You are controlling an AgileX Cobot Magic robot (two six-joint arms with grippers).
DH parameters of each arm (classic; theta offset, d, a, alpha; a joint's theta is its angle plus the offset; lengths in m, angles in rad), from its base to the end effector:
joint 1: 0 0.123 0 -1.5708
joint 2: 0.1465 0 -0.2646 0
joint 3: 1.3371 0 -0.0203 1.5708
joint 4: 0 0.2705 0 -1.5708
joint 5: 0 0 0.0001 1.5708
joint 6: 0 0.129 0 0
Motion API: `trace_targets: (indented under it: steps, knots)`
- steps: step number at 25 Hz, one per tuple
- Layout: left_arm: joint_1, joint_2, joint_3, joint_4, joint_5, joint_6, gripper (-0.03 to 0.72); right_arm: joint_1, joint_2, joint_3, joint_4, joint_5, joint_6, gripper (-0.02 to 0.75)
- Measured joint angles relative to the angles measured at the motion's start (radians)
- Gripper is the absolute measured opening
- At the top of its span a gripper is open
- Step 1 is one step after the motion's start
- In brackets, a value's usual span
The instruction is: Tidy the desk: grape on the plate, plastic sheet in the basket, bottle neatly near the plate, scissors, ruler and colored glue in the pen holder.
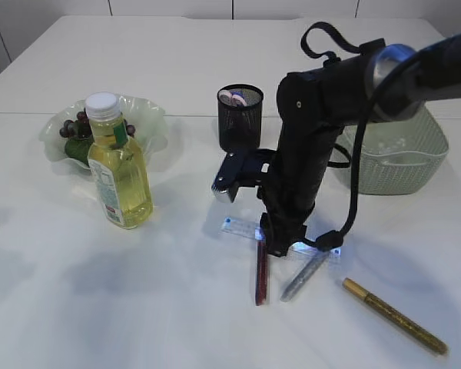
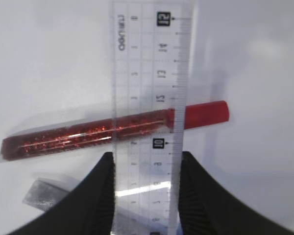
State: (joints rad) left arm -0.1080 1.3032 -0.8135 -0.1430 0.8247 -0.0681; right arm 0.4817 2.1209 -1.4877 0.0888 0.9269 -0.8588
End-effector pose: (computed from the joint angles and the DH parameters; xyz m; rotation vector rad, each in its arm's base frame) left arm 0.2656 -0.0424 0.1778 -0.0547 2.8023 -0.2130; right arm 0.3717 0.2046 0.0748 -1.8228 2.4212 0.0818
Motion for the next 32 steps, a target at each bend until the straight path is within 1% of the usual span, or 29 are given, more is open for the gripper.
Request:
trace_targets:
  steps: [4, 8, 13, 16, 23, 27, 32]
  knots:
    - [0.0, 0.0, 0.0, 0.0, 0.0, 0.0, 0.434, -0.03, -0.035, 0.0, 0.056, -0.002, 0.0, 0.3]
    - [0.0, 0.0, 0.0, 0.001, -0.002, 0.0, 0.434, -0.097, -0.077, 0.0, 0.166, -0.031, -0.027, 0.3]
    - [0.0, 0.0, 0.0, 0.001, 0.002, 0.0, 0.434, -0.196, -0.11, -0.016, 0.395, -0.069, -0.148, 0.3]
    - [0.0, 0.0, 0.0, 0.001, 0.017, 0.0, 0.434, -0.228, -0.11, -0.063, 0.531, -0.115, -0.209, 0.3]
    - [0.0, 0.0, 0.0, 0.001, 0.06, 0.0, 0.434, -0.251, -0.094, -0.202, 0.878, -0.265, -0.363, 0.3]
    - [0.0, 0.0, 0.0, -0.001, 0.092, 0.0, 0.434, -0.276, -0.033, -0.286, 1.086, -0.3, -0.431, 0.3]
    - [0.0, 0.0, 0.0, -0.002, 0.115, 0.0, 0.434, -0.289, 0.057, -0.373, 1.288, -0.327, -0.538, 0.3]
